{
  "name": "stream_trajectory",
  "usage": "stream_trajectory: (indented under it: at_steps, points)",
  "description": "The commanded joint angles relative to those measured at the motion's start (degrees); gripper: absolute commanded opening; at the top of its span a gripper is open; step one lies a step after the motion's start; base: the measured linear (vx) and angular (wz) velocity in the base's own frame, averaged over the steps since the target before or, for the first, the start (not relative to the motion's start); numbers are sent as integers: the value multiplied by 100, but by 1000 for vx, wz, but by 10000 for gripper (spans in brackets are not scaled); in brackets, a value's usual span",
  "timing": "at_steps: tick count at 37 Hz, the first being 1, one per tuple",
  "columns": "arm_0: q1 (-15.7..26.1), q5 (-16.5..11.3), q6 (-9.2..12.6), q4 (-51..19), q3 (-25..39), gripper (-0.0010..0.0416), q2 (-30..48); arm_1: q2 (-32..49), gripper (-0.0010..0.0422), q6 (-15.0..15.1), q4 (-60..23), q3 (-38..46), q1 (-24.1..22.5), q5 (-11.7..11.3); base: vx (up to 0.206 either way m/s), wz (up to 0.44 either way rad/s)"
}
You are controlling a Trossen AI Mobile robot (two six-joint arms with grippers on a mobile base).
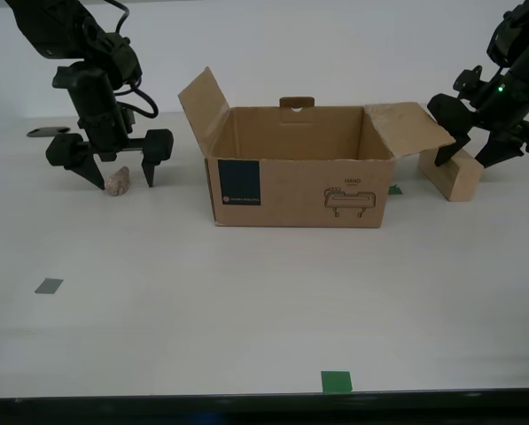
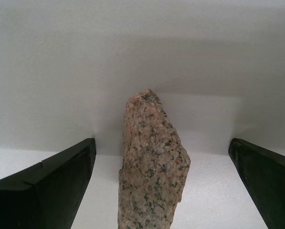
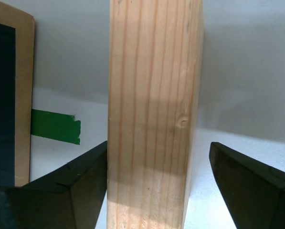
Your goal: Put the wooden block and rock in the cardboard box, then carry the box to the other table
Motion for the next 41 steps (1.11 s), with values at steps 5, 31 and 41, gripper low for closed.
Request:
stream_trajectory:
  at_steps: [5, 31, 41]
  points:
    - [11, 24, -4, -2, -7, 237, 2, 13, 389, -9, -72, -13, -4, 42, 0, 0]
    - [13, 22, 55, 79, -11, 22, 2, 13, 241, -31, -269, -13, -4, 42, 0, 0]
    - [15, 22, 96, -103, -11, 1, 2, 13, 25, -59, -267, -13, -2, 39, 0, 0]
